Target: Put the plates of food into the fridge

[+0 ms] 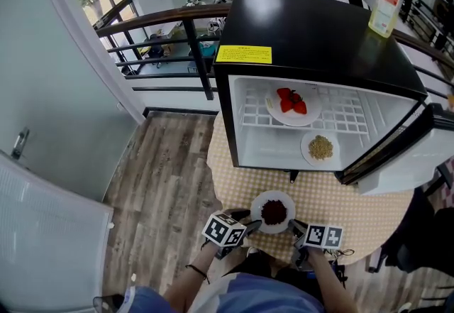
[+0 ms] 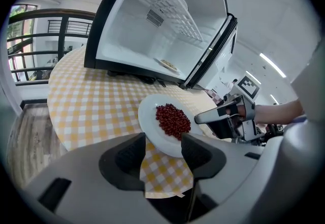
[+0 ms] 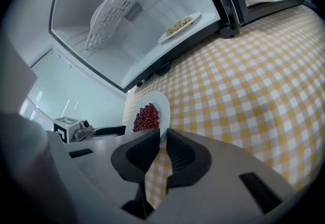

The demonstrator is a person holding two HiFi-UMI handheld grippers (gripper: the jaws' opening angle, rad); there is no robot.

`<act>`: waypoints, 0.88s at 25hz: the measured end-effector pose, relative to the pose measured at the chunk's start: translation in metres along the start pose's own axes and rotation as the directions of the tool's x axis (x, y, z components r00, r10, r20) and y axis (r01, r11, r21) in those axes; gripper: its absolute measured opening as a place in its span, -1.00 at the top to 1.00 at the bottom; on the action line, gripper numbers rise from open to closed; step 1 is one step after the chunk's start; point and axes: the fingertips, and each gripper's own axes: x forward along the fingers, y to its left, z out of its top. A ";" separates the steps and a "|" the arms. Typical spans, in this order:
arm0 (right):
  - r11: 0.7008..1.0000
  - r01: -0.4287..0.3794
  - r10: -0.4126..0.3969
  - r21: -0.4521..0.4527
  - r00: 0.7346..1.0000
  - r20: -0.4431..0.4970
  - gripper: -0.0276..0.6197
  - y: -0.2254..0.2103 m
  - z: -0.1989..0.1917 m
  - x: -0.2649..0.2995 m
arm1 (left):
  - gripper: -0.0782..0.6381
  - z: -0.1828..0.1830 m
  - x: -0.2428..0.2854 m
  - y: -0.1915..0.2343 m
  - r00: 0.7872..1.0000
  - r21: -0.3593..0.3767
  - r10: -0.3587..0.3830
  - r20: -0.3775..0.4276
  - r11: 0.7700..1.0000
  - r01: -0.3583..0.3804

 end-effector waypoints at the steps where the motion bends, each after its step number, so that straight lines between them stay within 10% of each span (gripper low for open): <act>1: 1.000 -0.007 0.007 0.013 1.000 0.010 0.76 0.001 0.002 -0.004 | 0.18 0.003 -0.003 -0.003 1.000 0.001 -0.004 0.015 1.000 0.004; 22: 0.991 -0.133 0.131 -0.011 0.950 0.283 0.80 0.058 0.154 -0.060 | 0.18 0.164 -0.038 -0.017 0.941 0.090 -0.014 0.339 0.996 -0.017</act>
